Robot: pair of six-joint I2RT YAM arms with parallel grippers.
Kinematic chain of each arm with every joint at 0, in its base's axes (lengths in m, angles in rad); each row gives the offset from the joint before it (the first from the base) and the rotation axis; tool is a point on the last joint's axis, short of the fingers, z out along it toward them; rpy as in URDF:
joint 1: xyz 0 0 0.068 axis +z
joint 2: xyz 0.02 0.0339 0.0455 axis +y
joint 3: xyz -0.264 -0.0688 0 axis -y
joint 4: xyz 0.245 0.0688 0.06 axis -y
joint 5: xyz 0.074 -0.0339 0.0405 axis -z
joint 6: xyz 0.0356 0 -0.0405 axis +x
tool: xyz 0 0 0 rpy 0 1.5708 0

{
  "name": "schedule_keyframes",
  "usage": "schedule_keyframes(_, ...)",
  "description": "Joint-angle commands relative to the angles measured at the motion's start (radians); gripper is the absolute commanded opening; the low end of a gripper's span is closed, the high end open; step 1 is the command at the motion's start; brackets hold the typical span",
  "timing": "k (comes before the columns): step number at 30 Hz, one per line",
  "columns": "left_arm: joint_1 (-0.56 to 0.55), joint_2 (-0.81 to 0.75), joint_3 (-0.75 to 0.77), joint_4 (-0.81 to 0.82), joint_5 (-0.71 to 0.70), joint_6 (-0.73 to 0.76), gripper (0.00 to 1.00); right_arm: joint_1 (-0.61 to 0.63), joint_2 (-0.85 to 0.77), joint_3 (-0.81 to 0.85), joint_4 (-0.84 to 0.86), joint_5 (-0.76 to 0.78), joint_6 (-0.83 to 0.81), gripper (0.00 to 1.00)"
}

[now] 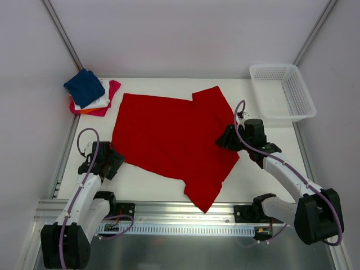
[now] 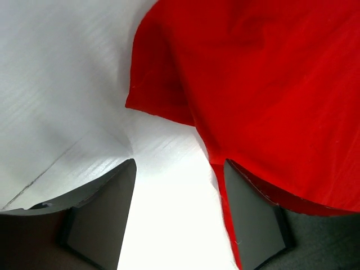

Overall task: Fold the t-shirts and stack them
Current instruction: Fold the tshirt

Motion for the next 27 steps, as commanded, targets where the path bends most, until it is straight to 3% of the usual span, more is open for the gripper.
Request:
schedule_keyframes(1, 0.007, -0.071, -0.009, -0.044, -0.075, -0.026, 0.64, 0.006, -0.017, -0.003, 0.024, -0.021, 0.006, 0.49)
schedule_keyframes(11, 0.007, -0.140, 0.044, -0.205, -0.252, 0.007, 0.66, 0.006, -0.002, 0.000, 0.037, -0.038, 0.009, 0.50)
schedule_keyframes(16, 0.007, -0.056, 0.067, -0.223, -0.270, -0.029, 0.51, 0.006, -0.018, 0.006, 0.035, -0.045, 0.010, 0.49)
schedule_keyframes(18, 0.009, -0.021, 0.083, -0.216, -0.285, -0.038, 0.54, 0.008, -0.020, 0.009, 0.037, -0.047, 0.013, 0.49)
schedule_keyframes(21, 0.009, 0.013, 0.093, -0.177, -0.313, -0.030, 0.48, 0.006, -0.029, 0.007, 0.035, -0.048, 0.015, 0.50)
schedule_keyframes(27, 0.009, 0.096, 0.104, -0.121, -0.318, -0.013, 0.46, 0.005, -0.043, 0.010, 0.026, -0.048, 0.010, 0.50)
